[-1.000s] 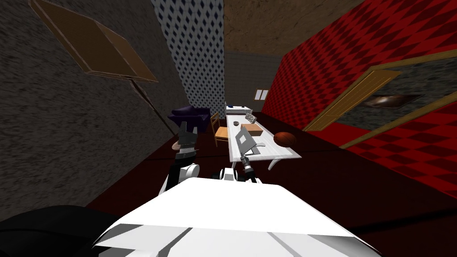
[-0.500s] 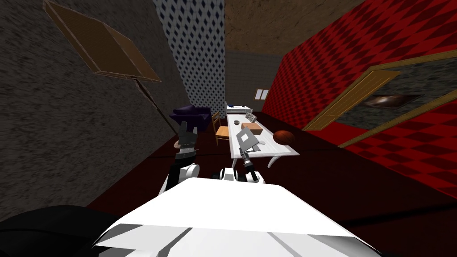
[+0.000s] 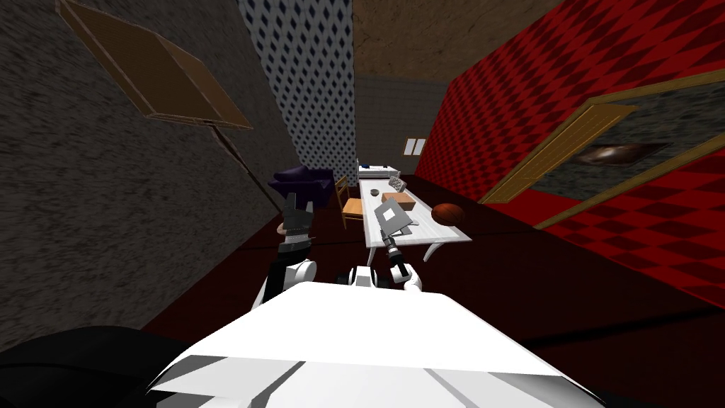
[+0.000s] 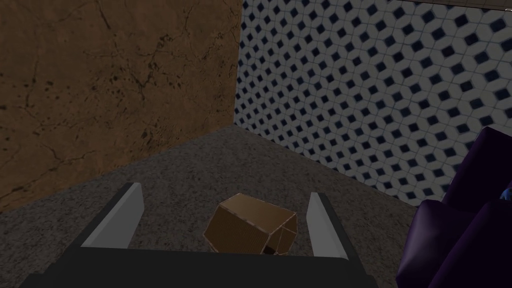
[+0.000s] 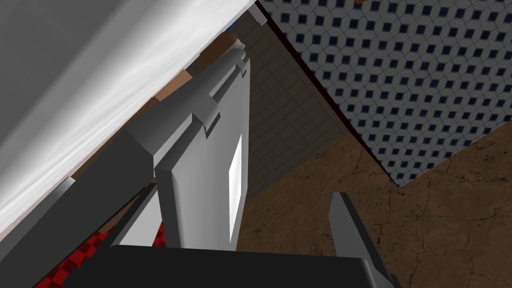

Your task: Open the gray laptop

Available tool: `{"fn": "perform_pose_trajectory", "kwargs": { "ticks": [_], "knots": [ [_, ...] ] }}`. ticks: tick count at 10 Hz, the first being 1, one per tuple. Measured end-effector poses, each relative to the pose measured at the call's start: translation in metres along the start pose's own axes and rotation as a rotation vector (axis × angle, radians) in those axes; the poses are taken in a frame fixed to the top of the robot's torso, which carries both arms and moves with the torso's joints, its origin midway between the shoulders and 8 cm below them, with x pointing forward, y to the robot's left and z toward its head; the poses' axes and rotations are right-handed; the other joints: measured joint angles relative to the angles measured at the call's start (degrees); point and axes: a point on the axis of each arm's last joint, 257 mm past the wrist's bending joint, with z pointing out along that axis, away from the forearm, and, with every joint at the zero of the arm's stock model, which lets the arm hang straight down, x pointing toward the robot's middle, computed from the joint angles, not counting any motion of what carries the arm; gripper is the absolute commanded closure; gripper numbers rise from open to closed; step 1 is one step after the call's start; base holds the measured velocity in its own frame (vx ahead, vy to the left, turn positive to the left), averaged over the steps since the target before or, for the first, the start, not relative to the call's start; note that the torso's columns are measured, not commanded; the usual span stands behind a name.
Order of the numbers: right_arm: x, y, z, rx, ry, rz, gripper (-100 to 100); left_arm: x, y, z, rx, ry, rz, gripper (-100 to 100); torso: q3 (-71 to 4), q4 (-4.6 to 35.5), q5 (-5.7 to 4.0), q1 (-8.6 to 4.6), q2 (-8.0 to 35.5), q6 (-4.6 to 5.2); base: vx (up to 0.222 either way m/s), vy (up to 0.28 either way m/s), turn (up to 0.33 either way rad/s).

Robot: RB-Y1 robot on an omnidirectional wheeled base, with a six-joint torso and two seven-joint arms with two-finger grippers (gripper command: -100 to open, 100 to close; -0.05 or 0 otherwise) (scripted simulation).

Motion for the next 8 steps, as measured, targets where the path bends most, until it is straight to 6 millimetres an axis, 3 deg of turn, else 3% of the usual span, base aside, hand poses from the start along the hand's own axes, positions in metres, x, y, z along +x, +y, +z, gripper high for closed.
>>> {"fn": "perform_pose_trajectory", "kwargs": {
  "ticks": [2,3,8],
  "knots": [
    [-0.0156,0.0021,0.0172,0.000,0.000,0.001,-100,0.0000,0.0000,0.0000,0.000,0.000,0.000,0,0.04,0.02,0.04,0.06,0.04,0.00,-0.066,0.023,-0.007],
    [-0.0159,0.0012,0.0181,0.004,0.002,0.003,0,0.0000,0.0000,0.0000,0.000,0.000,0.000,0,-0.08,-0.06,0.01,-0.02,-0.15,0.01,-0.009,0.003,-0.001],
    [-0.0150,-0.0001,0.0171,0.007,0.003,0.003,0,0.0000,0.0000,0.0000,0.000,0.000,0.000,0,-0.06,-0.09,-0.05,-0.08,-0.14,-0.01,-0.001,0.000,0.000]
  ]
}}
